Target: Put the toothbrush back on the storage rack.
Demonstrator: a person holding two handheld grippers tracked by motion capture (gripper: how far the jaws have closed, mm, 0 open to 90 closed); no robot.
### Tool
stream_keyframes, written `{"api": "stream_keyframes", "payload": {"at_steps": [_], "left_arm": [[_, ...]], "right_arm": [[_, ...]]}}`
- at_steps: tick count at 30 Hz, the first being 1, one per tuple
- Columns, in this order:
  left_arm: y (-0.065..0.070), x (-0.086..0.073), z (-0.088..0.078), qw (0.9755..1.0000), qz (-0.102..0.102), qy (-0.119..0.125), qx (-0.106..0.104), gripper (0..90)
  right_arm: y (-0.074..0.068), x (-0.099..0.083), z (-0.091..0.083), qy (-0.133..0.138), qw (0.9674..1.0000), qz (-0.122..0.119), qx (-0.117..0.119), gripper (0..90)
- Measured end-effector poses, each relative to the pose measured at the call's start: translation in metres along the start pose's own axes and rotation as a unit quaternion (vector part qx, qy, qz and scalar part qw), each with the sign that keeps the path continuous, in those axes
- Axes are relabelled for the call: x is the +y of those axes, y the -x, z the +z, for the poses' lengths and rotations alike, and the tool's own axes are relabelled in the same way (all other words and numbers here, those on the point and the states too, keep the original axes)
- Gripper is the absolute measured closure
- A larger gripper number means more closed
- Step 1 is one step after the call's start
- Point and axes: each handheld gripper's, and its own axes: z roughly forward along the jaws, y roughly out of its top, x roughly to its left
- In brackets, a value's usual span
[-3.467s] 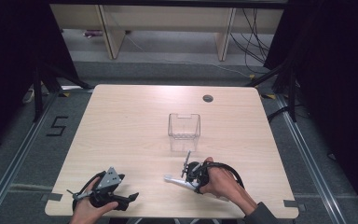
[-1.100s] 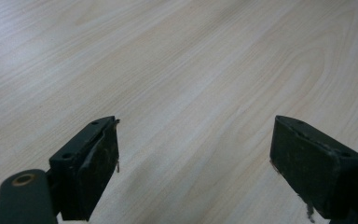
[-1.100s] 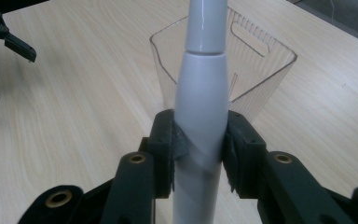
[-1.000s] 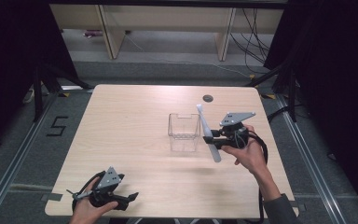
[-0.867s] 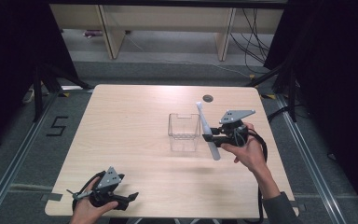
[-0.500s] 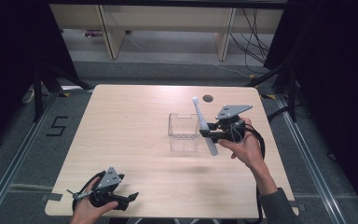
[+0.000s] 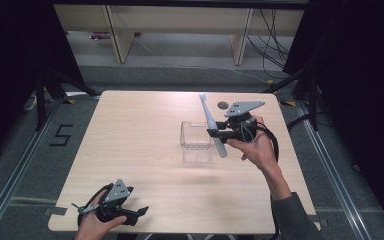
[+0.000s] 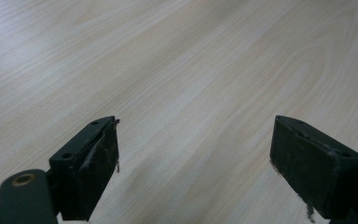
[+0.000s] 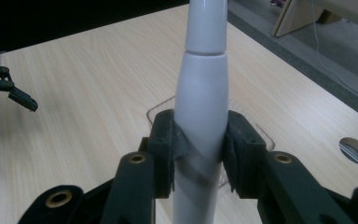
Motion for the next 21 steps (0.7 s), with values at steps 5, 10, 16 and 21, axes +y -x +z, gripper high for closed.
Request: {"api": "stream_keyframes", "payload": {"at_steps": [5,10,16,21], "left_arm": [[0.000,0.000,0.000,1.0000,0.001,-0.001,-0.001,14.8],[0.002,0.000,0.000,1.0000,-0.006,0.006,-0.004,14.8],[0.000,0.001,0.000,1.0000,0.004,-0.002,-0.001,14.8],[0.001,0.000,0.000,1.0000,-0.005,0.005,-0.005,14.8]], "right_arm": [[0.002,0.008,0.003,-0.003,1.0000,-0.006,-0.001,66.7],[0.001,0.018,0.005,0.000,1.0000,-0.001,0.004,66.7],[0.007,0.030,0.014,0.009,0.9999,-0.002,0.006,66.7],[0.010,0.036,0.019,0.001,0.9999,-0.001,0.010,66.7]]}}
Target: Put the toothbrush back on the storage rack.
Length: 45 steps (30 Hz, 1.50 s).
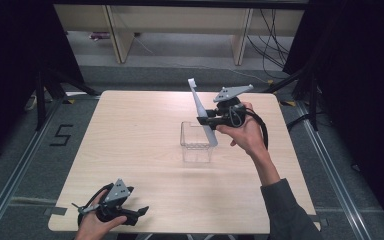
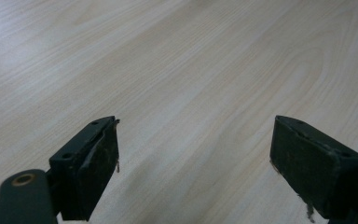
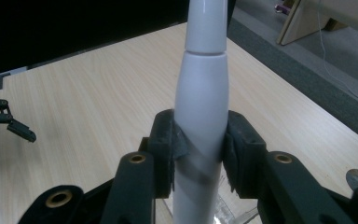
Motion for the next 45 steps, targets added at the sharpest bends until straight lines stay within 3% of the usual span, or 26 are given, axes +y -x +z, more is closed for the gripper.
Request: {"api": "stream_keyframes", "payload": {"at_steps": [1,5,14,15,22,34,35,39,40,41,43,45], "left_arm": [[-0.001,0.000,-0.001,0.9999,0.009,-0.008,0.003,14.8],[-0.002,0.001,-0.001,0.9998,0.012,-0.012,0.005,14.8],[-0.001,0.001,-0.001,0.9999,0.010,-0.010,0.005,14.8],[0.000,0.001,-0.002,1.0000,0.005,-0.005,0.001,14.8],[0.000,0.001,-0.002,1.0000,0.007,-0.007,0.000,14.8],[0.000,0.000,-0.002,1.0000,0.005,-0.007,0.000,14.8],[-0.001,0.000,-0.002,0.9999,0.008,-0.010,0.003,14.8],[-0.001,0.001,-0.002,0.9999,0.007,-0.009,0.004,14.8],[0.000,0.000,-0.002,1.0000,0.005,-0.008,0.000,14.8],[0.000,0.000,-0.002,1.0000,0.005,-0.008,0.000,14.8],[0.000,0.000,-0.002,1.0000,0.005,-0.007,0.000,14.8],[0.000,0.000,-0.001,1.0000,0.001,-0.004,0.000,14.8]], "right_arm": [[0.001,0.003,0.002,-0.001,1.0000,0.004,0.000,66.7],[0.004,0.006,0.009,0.005,1.0000,0.001,-0.004,66.7],[0.014,0.007,0.023,-0.007,0.9998,0.009,-0.016,66.7],[0.016,0.005,0.027,-0.007,0.9996,0.022,-0.016,66.7],[0.019,0.002,0.039,-0.023,0.9995,0.014,-0.014,66.7],[0.021,-0.015,0.064,-0.040,0.9988,0.027,-0.012,66.7],[0.023,-0.018,0.067,-0.054,0.9981,0.027,-0.014,66.7],[0.023,-0.022,0.073,-0.062,0.9976,0.030,-0.010,66.7],[0.022,-0.023,0.074,-0.068,0.9965,0.045,-0.016,66.7],[0.023,-0.025,0.078,-0.059,0.9978,0.030,-0.012,66.7],[0.022,-0.029,0.080,-0.075,0.9961,0.045,-0.012,66.7],[0.023,-0.030,0.082,-0.080,0.9959,0.040,-0.012,66.7]]}}
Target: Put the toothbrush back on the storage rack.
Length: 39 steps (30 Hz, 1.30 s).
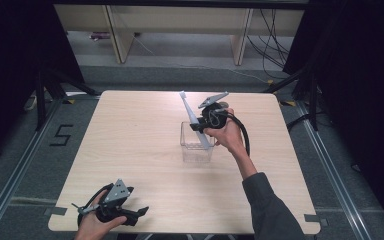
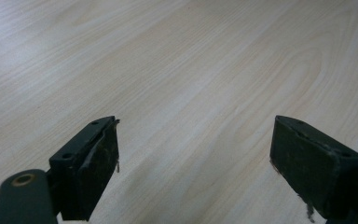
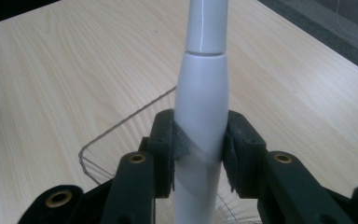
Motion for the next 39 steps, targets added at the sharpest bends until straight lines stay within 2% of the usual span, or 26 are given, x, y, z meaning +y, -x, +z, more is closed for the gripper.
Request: {"api": "stream_keyframes", "payload": {"at_steps": [2,3,6,7,8,9,11,13,14,15,16,18,19,20,22,25,26,27,29,30,31,32,35,37,38,39], "left_arm": [[0.000,0.000,-0.001,1.0000,0.004,-0.004,0.000,14.8],[-0.001,0.000,-0.001,1.0000,0.007,-0.005,0.004,14.8],[-0.001,0.000,-0.001,1.0000,0.003,-0.002,0.000,14.8],[-0.001,0.000,-0.001,1.0000,0.004,-0.002,0.000,14.8],[-0.001,0.000,-0.001,1.0000,0.002,-0.001,0.001,14.8],[-0.001,0.000,-0.001,1.0000,0.002,-0.001,0.001,14.8],[-0.001,0.000,-0.001,1.0000,0.005,-0.002,-0.001,14.8],[-0.001,0.000,-0.001,1.0000,0.005,-0.001,0.000,14.8],[-0.001,0.000,-0.001,1.0000,0.005,-0.001,0.000,14.8],[-0.001,0.000,-0.001,1.0000,0.006,-0.002,0.002,14.8],[-0.001,0.000,-0.001,1.0000,0.007,-0.003,0.004,14.8],[-0.001,0.000,-0.001,1.0000,0.006,-0.003,0.000,14.8],[-0.001,0.000,-0.001,1.0000,0.004,-0.002,0.000,14.8],[-0.001,0.000,-0.001,1.0000,0.004,-0.002,0.000,14.8],[-0.001,0.000,-0.001,1.0000,0.005,-0.002,-0.001,14.8],[-0.002,0.000,-0.001,1.0000,0.006,-0.002,0.004,14.8],[-0.002,0.000,-0.001,0.9999,0.009,-0.005,0.005,14.8],[-0.002,0.000,-0.001,0.9999,0.008,-0.004,0.005,14.8],[-0.001,0.000,-0.001,1.0000,0.007,-0.004,0.004,14.8],[-0.002,0.000,-0.001,1.0000,0.007,-0.002,0.004,14.8],[-0.001,0.000,-0.001,1.0000,0.006,-0.002,0.003,14.8],[-0.002,0.000,-0.001,1.0000,0.006,-0.001,0.003,14.8],[-0.001,0.000,-0.001,1.0000,0.007,-0.003,0.003,14.8],[-0.001,0.000,-0.001,1.0000,0.007,-0.005,0.002,14.8],[-0.001,0.000,-0.001,1.0000,0.007,-0.003,0.005,14.8],[-0.001,0.000,-0.001,1.0000,0.007,-0.003,0.005,14.8]], "right_arm": [[0.001,-0.001,0.005,0.006,1.0000,-0.007,-0.001,66.7],[0.002,-0.001,0.005,-0.002,0.9999,-0.015,0.001,66.7],[0.001,-0.001,0.007,-0.004,0.9999,-0.013,-0.001,66.7],[-0.001,-0.002,0.010,0.000,1.0000,-0.004,-0.001,66.7],[-0.002,-0.003,0.011,-0.015,0.9999,0.001,0.000,66.7],[-0.001,-0.004,0.013,-0.015,0.9998,-0.007,0.002,66.7],[-0.003,-0.005,0.014,-0.025,0.9997,0.002,0.000,66.7],[-0.003,-0.005,0.016,-0.023,0.9997,0.002,-0.007,66.7],[-0.002,-0.006,0.016,-0.025,0.9996,-0.013,-0.001,66.7],[-0.004,-0.006,0.016,-0.032,0.9995,0.005,0.001,66.7],[-0.003,-0.007,0.018,-0.028,0.9996,-0.005,-0.001,66.7],[-0.004,-0.008,0.020,-0.036,0.9993,-0.005,0.001,66.7],[-0.007,-0.009,0.019,-0.046,0.9988,0.019,-0.002,66.7],[-0.005,-0.009,0.022,-0.035,0.9994,0.001,0.002,66.7],[-0.005,-0.009,0.023,-0.040,0.9992,-0.005,0.002,66.7],[-0.006,-0.009,0.025,-0.045,0.9990,-0.003,0.001,66.7],[-0.007,-0.010,0.027,-0.058,0.9983,0.009,-0.005,66.6],[-0.007,-0.010,0.027,-0.058,0.9983,0.009,-0.005,66.6],[-0.006,-0.010,0.030,-0.063,0.9980,0.000,-0.005,66.7],[-0.005,-0.009,0.031,-0.058,0.9981,-0.024,-0.002,66.7],[-0.006,-0.009,0.032,-0.064,0.9978,-0.018,-0.001,66.7],[-0.006,-0.009,0.034,-0.069,0.9973,-0.024,-0.005,66.6],[-0.007,-0.008,0.035,-0.069,0.9974,-0.022,-0.006,66.6],[-0.007,-0.007,0.036,-0.070,0.9974,-0.014,-0.006,66.6],[-0.008,-0.007,0.037,-0.081,0.9967,-0.001,-0.008,66.5],[-0.008,-0.007,0.037,-0.081,0.9967,-0.001,-0.008,66.5]]}}
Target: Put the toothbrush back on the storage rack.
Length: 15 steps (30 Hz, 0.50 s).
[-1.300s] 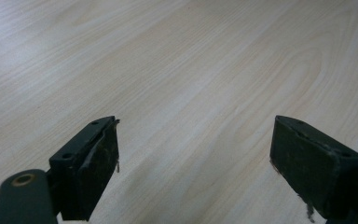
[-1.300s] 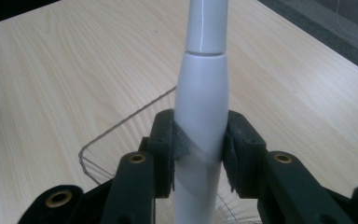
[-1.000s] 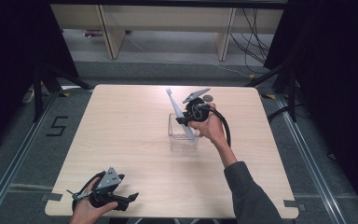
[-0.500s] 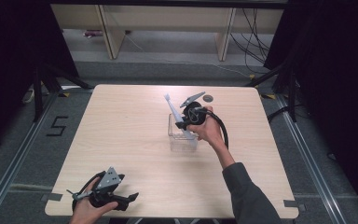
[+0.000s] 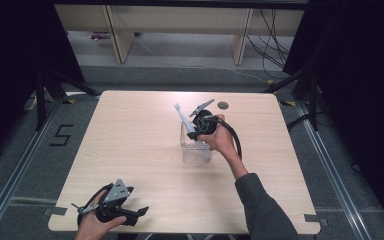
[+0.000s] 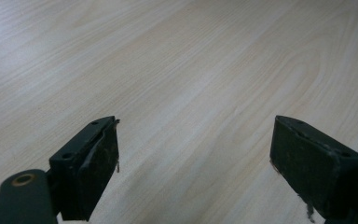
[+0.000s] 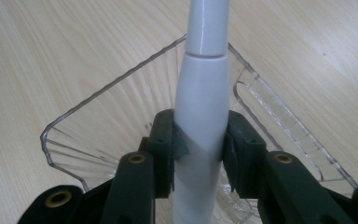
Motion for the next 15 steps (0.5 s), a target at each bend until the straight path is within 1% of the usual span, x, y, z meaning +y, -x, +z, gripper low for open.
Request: {"api": "stream_keyframes", "payload": {"at_steps": [1,2,3,6,7,10,12,13,15], "left_arm": [[0.0000,-0.0001,0.0000,1.0000,0.000,0.000,0.000,14.8],[-0.0002,0.0000,-0.0004,1.0000,0.001,-0.002,-0.003,14.8],[0.0005,0.0001,-0.0006,1.0000,-0.001,0.002,-0.006,14.8],[0.0011,0.0001,-0.0001,1.0000,-0.004,0.006,-0.006,14.8],[0.0012,0.0000,-0.0001,1.0000,-0.004,0.005,-0.007,14.8],[0.0006,0.0001,-0.0005,1.0000,0.000,0.003,-0.007,14.8],[0.0008,0.0002,-0.0001,1.0000,0.001,0.006,-0.008,14.8],[0.0007,0.0002,-0.0002,1.0000,0.000,0.006,-0.008,14.8],[0.0003,0.0003,-0.0002,1.0000,0.002,0.005,-0.008,14.8]], "right_arm": [[0.0007,0.0008,0.0026,0.007,0.9999,-0.010,0.002,66.5],[0.0007,0.0008,0.0026,0.007,0.9999,-0.010,0.002,66.5],[-0.0001,0.0015,0.0027,-0.001,1.0000,-0.002,0.002,66.4],[0.0005,0.0021,0.0038,-0.001,1.0000,-0.003,0.003,66.4],[-0.0001,0.0022,0.0039,-0.006,0.9999,0.009,0.001,66.4],[0.0008,0.0026,0.0050,-0.004,1.0000,0.003,0.002,66.4],[0.0004,0.0028,0.0055,-0.005,1.0000,0.007,0.002,66.3],[0.0001,0.0025,0.0056,-0.007,0.9999,0.013,0.004,66.2],[0.0001,0.0025,0.0059,-0.007,0.9999,0.013,0.004,66.2]]}}
